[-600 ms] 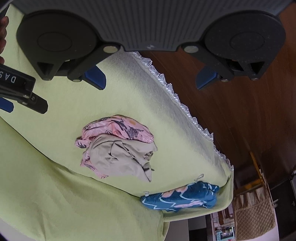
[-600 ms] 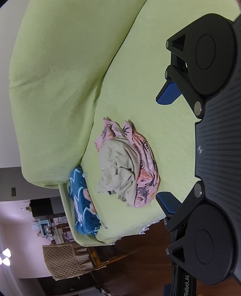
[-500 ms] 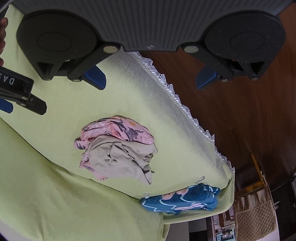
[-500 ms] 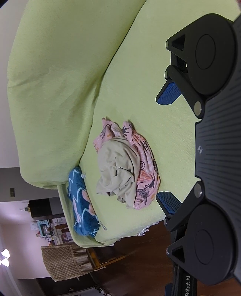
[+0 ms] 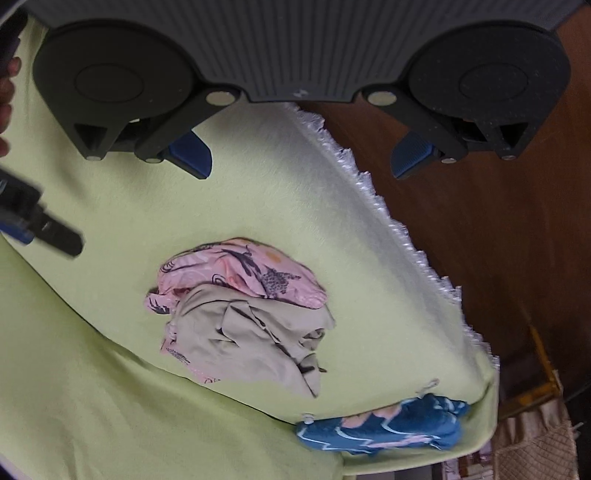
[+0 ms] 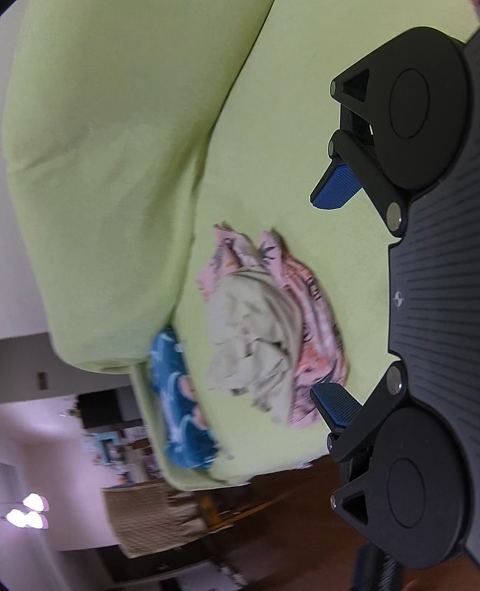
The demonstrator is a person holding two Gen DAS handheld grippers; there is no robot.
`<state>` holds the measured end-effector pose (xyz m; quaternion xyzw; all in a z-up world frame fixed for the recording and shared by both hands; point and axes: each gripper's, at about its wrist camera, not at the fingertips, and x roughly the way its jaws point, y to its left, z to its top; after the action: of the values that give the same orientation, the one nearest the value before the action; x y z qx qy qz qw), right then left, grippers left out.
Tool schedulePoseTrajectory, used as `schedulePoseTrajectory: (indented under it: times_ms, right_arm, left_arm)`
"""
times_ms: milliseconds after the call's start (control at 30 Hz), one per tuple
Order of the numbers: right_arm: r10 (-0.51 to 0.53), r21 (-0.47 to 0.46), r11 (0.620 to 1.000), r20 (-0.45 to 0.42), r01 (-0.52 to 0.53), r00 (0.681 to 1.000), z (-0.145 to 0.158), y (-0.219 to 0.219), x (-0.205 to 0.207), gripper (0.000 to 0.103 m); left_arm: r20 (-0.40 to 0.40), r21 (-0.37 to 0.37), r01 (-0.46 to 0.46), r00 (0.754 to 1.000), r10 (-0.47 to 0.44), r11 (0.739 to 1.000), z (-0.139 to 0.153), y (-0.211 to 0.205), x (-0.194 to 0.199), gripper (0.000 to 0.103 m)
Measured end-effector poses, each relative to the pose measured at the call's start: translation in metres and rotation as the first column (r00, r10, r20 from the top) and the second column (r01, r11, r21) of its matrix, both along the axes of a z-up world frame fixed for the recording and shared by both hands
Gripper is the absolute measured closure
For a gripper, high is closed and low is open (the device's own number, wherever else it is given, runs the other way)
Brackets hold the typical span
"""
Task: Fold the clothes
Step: 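Move both grippers toward the clothes pile on the sofa, then grasp the beige top with the right gripper while the left gripper grasps it too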
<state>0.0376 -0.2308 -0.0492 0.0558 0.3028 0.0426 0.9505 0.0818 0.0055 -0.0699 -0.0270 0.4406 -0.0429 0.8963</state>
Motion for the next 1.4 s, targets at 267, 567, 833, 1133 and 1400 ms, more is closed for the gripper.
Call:
schedulePoseTrajectory:
  times_ms: [267,567,833,1133,1400]
  right_arm:
    - [0.132,-0.068,0.989,-0.024,-0.133,0.991,-0.033,0.017,0.054,0.006]
    - [0.411,-0.284,0.883,0.081,-0.374,0.908,-0.059,0.086,0.114,0.076]
    - [0.616,-0.593,0.649,0.043,-0.476,0.787,-0.1,0.151,0.128,0.077]
    - [0.61,-0.602,0.653,0.058,-0.46,0.79,-0.113,0.158,0.149,0.103]
    - [0.33,-0.172,0.943,0.373,-0.285,0.867,-0.025,0.064,0.102,0.103]
  left_arm:
    - [0.066,-0.072,0.017,0.998,-0.013,0.997,-0.025,0.028,0.09,0.039]
    - [0.061,-0.133,-0.039,0.997,0.048,0.99,-0.049,0.068,0.149,0.058]
    - [0.067,-0.158,-0.006,0.998,0.017,0.987,-0.06,0.078,0.155,0.057]
    - [0.057,-0.171,0.007,0.998,0.002,0.985,-0.07,0.079,0.158,0.056]
    - [0.105,-0.168,0.078,0.993,-0.061,0.983,-0.052,0.065,0.144,0.056]
